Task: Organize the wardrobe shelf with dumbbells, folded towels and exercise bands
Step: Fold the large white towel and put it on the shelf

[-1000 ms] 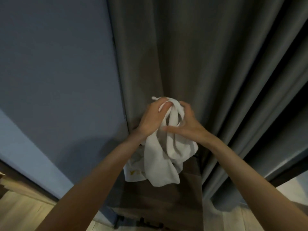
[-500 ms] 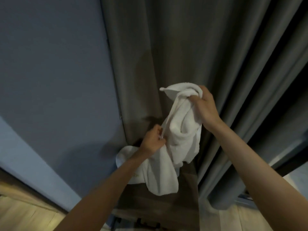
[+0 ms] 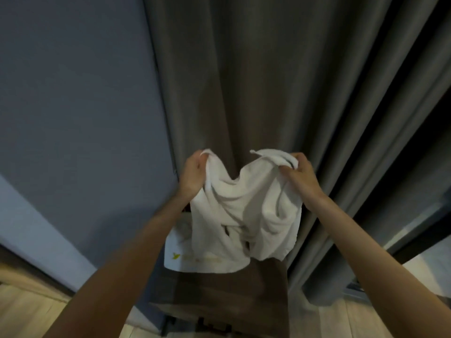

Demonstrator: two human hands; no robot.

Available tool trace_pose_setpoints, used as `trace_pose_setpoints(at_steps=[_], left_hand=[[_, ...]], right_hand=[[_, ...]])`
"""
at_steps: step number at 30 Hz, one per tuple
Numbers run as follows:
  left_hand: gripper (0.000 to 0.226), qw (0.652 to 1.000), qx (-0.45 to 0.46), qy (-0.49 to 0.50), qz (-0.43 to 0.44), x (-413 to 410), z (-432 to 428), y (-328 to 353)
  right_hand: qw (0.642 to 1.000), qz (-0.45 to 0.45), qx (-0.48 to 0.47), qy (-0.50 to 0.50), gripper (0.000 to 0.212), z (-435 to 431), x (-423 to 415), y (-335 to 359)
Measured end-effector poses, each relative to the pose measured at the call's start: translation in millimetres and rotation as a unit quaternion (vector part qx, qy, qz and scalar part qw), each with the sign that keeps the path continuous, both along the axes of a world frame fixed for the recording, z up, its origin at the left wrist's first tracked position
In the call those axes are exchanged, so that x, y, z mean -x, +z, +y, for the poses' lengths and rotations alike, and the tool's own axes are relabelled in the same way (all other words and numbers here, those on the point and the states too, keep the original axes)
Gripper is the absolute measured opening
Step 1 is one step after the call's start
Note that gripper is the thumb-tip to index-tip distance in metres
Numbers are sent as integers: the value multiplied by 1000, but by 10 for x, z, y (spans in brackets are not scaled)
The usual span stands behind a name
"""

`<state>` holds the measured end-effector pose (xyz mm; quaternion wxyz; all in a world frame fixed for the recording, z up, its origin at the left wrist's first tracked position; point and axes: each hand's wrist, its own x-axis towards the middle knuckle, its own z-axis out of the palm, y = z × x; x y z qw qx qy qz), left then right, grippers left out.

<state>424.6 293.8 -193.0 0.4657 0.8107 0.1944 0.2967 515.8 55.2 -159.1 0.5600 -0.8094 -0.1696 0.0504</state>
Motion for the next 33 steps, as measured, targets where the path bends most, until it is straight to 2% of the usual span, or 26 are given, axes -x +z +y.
trace_pose_setpoints(at_steps=[3,6,9,12,14,17,20,22,25,28,33], left_hand=[[19,992,-74,-38,-96,-65,14,488],[20,980,-125,-40,-147,-76,51,832],[18,977,-157,-97,-110,-100,-39,915],[12,979,-139,-129,-69,-79,-158,736],[11,979,-129,-151,-54,-28,-222,609],[13,973,-127,-190,-31,37,-314,485],[14,971,-112,-211,-7,62,-412,418],[18,971,-110,-210,15,66,-444,373],[22,973,-126,-190,29,80,-419,315],[17,972,-160,-169,27,93,-385,281],[12,979,-157,-127,-13,148,-307,119]], right_hand=[[995,96,-37,-7,13,-13,-37,-66],[986,148,-77,-22,12,-40,-43,-99],[988,127,-78,-24,24,-46,-14,-142],[987,82,-128,-55,19,-7,49,-134],[989,18,-131,-66,17,20,77,-81],[993,-31,-110,-11,16,113,154,-10],[994,-14,-74,85,13,257,289,-31],[986,36,-69,145,14,312,365,-87],[975,72,-56,200,19,325,412,-175],[976,20,-21,217,26,331,426,-203],[983,13,-29,179,18,327,306,-98]])
